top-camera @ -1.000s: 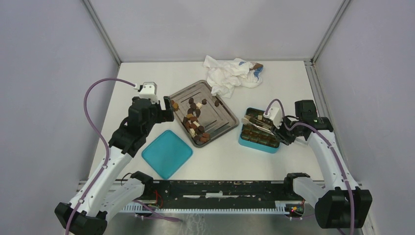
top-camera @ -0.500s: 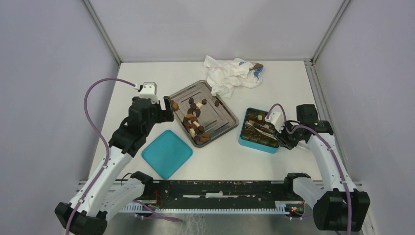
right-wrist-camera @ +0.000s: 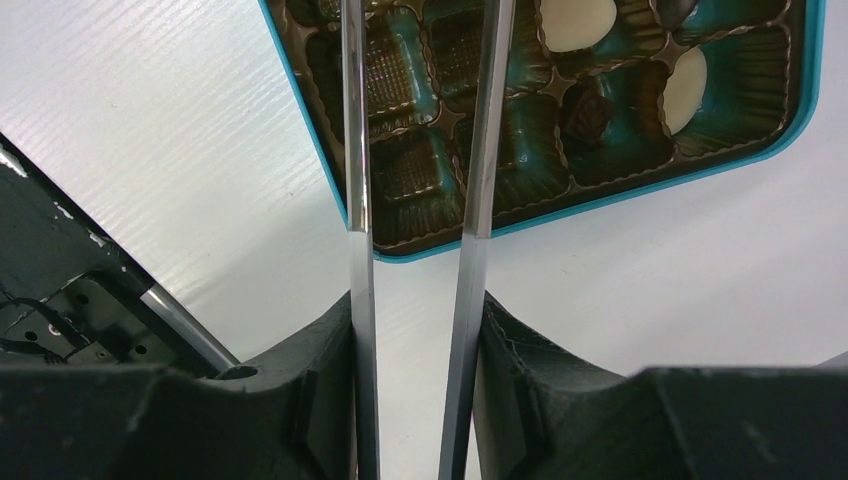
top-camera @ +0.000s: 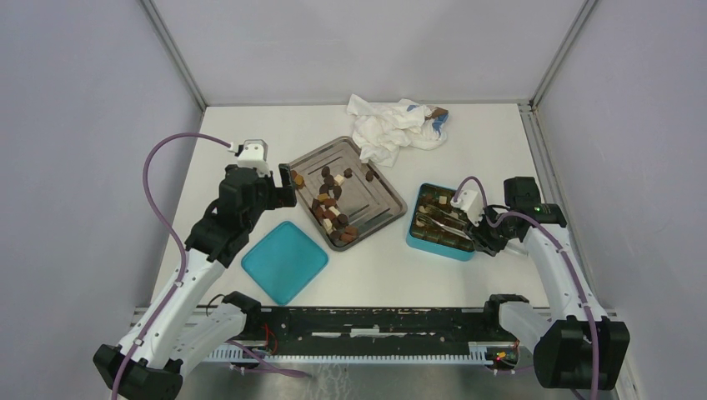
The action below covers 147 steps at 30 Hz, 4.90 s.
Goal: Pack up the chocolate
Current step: Place the fake chocolate in the packing box, then pick up the fake chocolate from the plate, then adjust the packing box at the center of the board.
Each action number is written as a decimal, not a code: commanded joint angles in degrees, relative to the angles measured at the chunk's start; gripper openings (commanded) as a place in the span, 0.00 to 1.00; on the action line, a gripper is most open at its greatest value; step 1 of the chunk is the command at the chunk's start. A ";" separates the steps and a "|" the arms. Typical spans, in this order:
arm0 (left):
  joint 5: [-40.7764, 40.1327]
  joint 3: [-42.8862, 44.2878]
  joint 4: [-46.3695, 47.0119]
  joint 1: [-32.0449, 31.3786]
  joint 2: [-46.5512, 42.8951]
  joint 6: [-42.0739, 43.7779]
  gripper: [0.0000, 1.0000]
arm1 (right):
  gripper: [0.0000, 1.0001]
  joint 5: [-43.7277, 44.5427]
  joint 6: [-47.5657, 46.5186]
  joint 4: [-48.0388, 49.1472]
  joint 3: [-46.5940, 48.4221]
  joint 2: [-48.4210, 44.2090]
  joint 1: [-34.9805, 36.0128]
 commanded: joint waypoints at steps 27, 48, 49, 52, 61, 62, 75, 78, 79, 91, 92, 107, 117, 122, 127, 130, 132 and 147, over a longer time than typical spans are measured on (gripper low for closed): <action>0.98 0.05 2.47 0.30 -0.11 3.23 0.98 | 0.43 -13.65 -2.36 -0.51 8.83 1.95 -0.10; 0.54 0.04 2.47 0.43 0.21 3.25 0.98 | 0.42 -2.18 4.63 8.63 15.10 13.78 25.93; 0.54 0.01 2.47 0.42 0.16 3.25 0.98 | 0.42 -0.85 4.94 8.75 15.49 14.73 27.44; 0.45 0.04 2.39 0.41 0.20 3.27 0.98 | 0.42 3.88 5.69 9.32 16.56 17.40 31.12; 0.76 0.10 2.43 0.50 0.10 3.26 0.98 | 0.42 12.71 7.69 10.47 20.19 24.48 37.37; 0.79 0.06 2.38 0.40 0.07 3.26 0.98 | 0.41 13.29 7.88 10.40 20.61 25.31 37.67; 0.98 0.07 2.42 0.48 -0.46 3.31 0.98 | 0.41 14.11 8.53 9.82 22.71 30.01 40.14; 0.98 0.06 2.38 0.46 -0.54 3.28 0.98 | 0.41 14.04 8.61 9.67 22.92 30.74 40.51; 0.94 0.05 2.44 0.46 -0.55 3.27 0.98 | 0.41 14.05 8.61 9.66 23.00 30.95 40.65; 0.99 0.05 2.38 0.44 -0.59 3.29 0.98 | 0.41 14.03 8.87 9.73 25.44 34.59 41.46; 0.94 0.05 2.40 0.49 -0.57 3.31 0.98 | 0.41 14.03 8.92 9.79 25.70 34.91 41.48; 0.98 -0.03 2.46 0.54 -0.93 3.26 0.98 | 0.10 15.94 10.02 10.50 26.82 34.05 41.75; 0.89 -0.03 2.46 0.47 -0.91 3.31 0.98 | 0.01 12.14 10.37 10.61 24.47 27.77 39.55; 1.26 -0.03 2.51 0.50 -0.87 3.32 0.98 | 0.00 6.88 10.02 10.65 21.93 23.19 36.18; 3.30 -0.28 3.02 0.53 -0.81 3.51 0.98 | 0.00 1.17 9.53 11.20 18.10 17.62 30.15; 7.12 -0.59 3.81 0.53 -0.68 3.94 0.98 | 0.00 -2.02 9.43 11.65 15.38 13.19 24.39; 11.22 -0.70 4.31 0.50 -0.27 4.20 0.98 | 0.00 -3.60 9.47 12.14 13.24 10.32 21.23; 29.08 -4.15 24.89 -12.50 14.11 -25.55 0.87 | 0.00 -18.27 16.44 24.09 2.50 -0.78 -4.63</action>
